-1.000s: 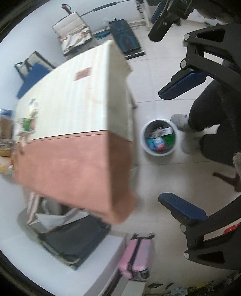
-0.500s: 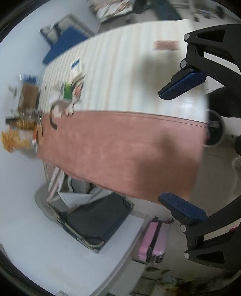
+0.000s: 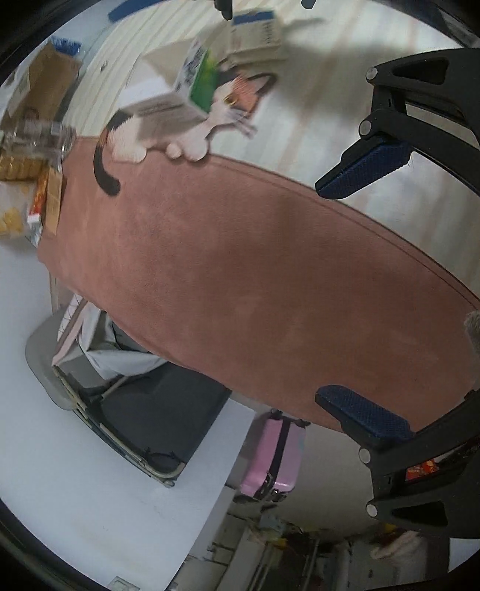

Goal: Collect trash
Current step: 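Grasp the blue-white medicine box with the right tool while the left tool grasps the white-green box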

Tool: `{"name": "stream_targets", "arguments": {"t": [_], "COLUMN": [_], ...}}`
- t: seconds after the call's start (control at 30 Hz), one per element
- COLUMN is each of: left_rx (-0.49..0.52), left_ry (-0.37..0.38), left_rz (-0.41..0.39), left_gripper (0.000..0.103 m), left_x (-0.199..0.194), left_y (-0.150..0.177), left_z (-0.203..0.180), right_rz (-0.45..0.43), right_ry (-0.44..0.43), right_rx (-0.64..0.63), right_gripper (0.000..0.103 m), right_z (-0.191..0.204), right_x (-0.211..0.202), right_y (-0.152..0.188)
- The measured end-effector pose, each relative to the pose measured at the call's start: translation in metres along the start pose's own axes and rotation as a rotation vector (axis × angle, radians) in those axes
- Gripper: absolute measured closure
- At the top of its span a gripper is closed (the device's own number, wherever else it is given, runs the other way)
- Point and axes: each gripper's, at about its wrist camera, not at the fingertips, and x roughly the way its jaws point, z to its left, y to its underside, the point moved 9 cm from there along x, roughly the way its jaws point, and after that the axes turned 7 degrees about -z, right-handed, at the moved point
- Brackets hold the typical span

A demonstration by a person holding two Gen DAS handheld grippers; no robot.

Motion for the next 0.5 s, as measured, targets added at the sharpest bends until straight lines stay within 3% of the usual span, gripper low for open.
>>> {"name": "stream_targets", "arguments": {"t": [0.17, 0.27, 0.37, 0.5], "left_rx": [0.010, 0.013, 0.021, 0.012], "left_ry": [-0.030, -0.011, 0.054, 0.258], "left_rz": [0.022, 0.031, 0.044, 0.072], "left_gripper": [0.000, 0.000, 0.000, 0.000], "left_x": [0.014, 0.016, 0.014, 0.006], "left_y": [-0.023, -0.036, -0.049, -0.070], "left_z": [-0.015, -0.026, -0.044, -0.090], "right_rz": [0.071, 0.054, 0.000, -0.012], "right_ry": [0.095, 0.155, 0.156, 0.185], "right_rx": [-0.006, -0.106, -0.303, -0.530], "right_gripper": [0.001, 0.012, 0.013, 0.013], "right_z": [0.030, 0.037, 0.037, 0.002], "right_x": [0.049, 0.052, 0.047, 0.034], "right_y": [-0.013, -0.014, -0.015, -0.014]}}
